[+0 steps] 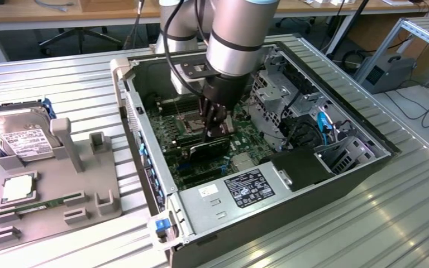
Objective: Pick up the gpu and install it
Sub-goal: 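Press down on the gpu until it lock into place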
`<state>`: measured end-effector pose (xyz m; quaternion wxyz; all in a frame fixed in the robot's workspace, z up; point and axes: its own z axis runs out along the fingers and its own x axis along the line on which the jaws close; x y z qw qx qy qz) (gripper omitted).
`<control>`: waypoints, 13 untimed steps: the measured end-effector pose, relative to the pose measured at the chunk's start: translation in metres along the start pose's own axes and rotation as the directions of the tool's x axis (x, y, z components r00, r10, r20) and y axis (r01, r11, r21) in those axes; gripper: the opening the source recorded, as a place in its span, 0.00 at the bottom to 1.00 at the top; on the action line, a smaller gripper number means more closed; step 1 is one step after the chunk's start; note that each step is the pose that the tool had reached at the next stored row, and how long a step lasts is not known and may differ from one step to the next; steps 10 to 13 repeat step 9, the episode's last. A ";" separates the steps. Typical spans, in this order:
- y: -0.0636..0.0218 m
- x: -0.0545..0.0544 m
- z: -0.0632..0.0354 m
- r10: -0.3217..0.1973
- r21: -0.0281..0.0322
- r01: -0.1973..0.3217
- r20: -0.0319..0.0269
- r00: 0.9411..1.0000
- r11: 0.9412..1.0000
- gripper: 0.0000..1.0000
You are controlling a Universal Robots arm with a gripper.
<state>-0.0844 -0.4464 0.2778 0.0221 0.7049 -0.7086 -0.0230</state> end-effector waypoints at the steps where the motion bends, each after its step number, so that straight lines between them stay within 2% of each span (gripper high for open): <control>1: -0.0013 0.000 -0.0001 0.000 -0.001 0.000 0.000 1.000 1.000 0.11; 4: -0.0037 0.000 -0.0003 0.000 -0.001 0.000 0.000 1.000 1.000 0.11; 13: -0.0038 0.000 -0.0003 0.000 -0.001 0.000 0.000 1.000 1.000 0.11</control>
